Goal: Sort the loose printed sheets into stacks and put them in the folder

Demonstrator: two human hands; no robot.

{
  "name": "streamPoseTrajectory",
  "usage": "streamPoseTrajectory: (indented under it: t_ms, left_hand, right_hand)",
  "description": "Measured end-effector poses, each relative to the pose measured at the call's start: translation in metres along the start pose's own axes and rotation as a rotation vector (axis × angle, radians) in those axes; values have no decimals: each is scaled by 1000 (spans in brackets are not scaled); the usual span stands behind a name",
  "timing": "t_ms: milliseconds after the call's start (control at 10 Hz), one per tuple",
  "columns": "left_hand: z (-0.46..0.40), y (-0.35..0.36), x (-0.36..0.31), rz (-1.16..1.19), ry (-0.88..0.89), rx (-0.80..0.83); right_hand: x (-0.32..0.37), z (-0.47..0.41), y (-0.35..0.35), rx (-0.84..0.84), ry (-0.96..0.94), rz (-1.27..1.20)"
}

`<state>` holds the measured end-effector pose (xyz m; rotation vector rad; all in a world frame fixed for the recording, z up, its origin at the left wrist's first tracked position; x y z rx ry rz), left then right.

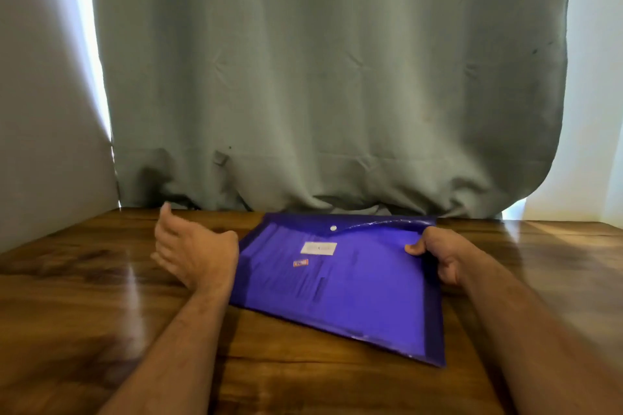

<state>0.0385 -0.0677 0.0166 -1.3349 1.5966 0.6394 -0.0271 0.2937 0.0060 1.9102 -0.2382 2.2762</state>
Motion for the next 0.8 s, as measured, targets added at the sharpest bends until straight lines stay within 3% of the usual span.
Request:
streamPoseTrajectory:
  t_ms: [100,200,300,400,500,700,800]
  left_hand:
    - [8,13,-7,-229,345,180]
    - [39,45,-11,-299,559,685]
    - [56,60,-10,-383,665,867]
    - [68,74,-1,-546,672,1034]
    - [66,77,1,-551,635,1044]
    - [68,69,7,-558,645,1015]
    - [69,65,-3,-526,638,963]
  right_hand:
    - [-3,-4,-5,-26,-17,87]
    - [-4,-12,-3,-37,-89,184]
    - [-4,-22,-1,-124,-200,398]
    - [5,-24,7,-320,-414,933]
    - [7,-20,18,-337,-506,1076]
    - [-12,-4,52,-23,-593,1221]
    - [-8,2,56,7,-606,1149]
Point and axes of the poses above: each hand's wrist, its own z-axis away from the middle knuckle, its own y-axis out of the palm, x = y × z, the point moved 4 cm from there along -z, towards the middle knuckle, and after that the axes turned 5 degrees about -x, right-handed, at the moved point
